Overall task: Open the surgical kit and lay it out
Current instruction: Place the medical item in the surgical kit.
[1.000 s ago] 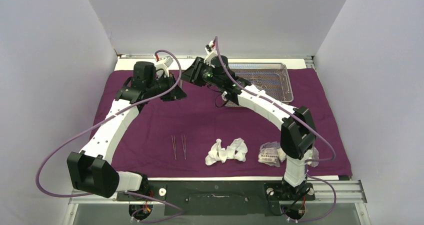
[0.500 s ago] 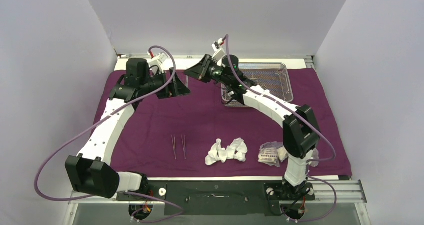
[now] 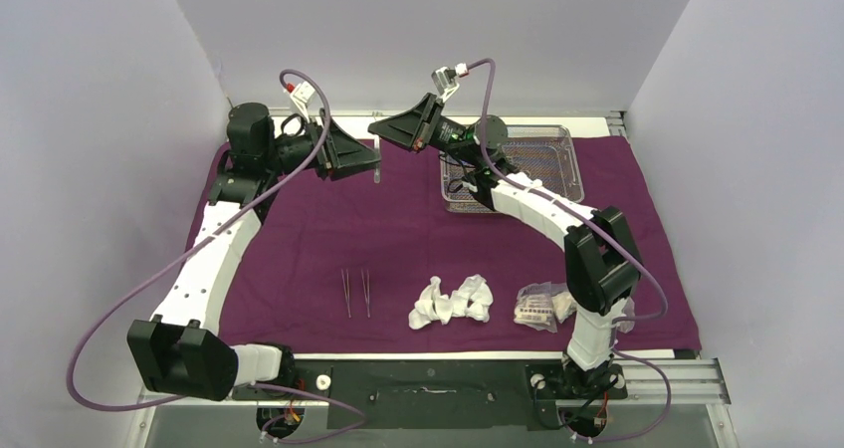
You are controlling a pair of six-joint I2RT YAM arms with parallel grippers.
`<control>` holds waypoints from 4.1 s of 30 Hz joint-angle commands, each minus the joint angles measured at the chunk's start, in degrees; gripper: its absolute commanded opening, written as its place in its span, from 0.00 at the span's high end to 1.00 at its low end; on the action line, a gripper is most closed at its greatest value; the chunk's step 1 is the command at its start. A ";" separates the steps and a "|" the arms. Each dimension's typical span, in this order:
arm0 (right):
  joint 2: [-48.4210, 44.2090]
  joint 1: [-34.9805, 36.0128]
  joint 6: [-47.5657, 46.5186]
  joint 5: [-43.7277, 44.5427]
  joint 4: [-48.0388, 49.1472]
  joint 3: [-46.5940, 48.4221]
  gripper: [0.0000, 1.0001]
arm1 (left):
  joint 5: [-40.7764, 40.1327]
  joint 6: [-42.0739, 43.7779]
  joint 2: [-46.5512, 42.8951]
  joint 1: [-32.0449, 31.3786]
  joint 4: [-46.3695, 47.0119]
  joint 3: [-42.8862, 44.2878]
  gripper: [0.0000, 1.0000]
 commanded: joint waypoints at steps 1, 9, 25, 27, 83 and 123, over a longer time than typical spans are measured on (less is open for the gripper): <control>-0.89 0.49 6.25 -3.00 10.91 1.10 0.95 | 3.53 -7.63 -2.72 1.10 9.27 -0.22 0.44; 0.83 1.54 7.12 -4.83 10.13 3.27 0.95 | 3.43 -12.72 -2.43 2.42 16.00 -1.33 0.64; 3.73 3.09 5.47 -4.24 7.46 5.55 0.95 | 4.38 -13.20 -1.89 2.34 16.60 -2.70 0.99; 3.52 3.09 4.78 -3.94 6.94 5.46 0.95 | 4.12 -12.43 -2.11 2.40 15.56 -3.18 1.00; -19.59 -20.63 -21.31 12.63 -44.60 -15.80 0.38 | -61.71 21.10 20.07 -9.18 -42.37 -13.97 1.00; -19.82 -20.83 -20.64 12.87 -45.22 -16.10 0.39 | -47.62 20.00 10.40 3.03 -31.62 -18.48 0.79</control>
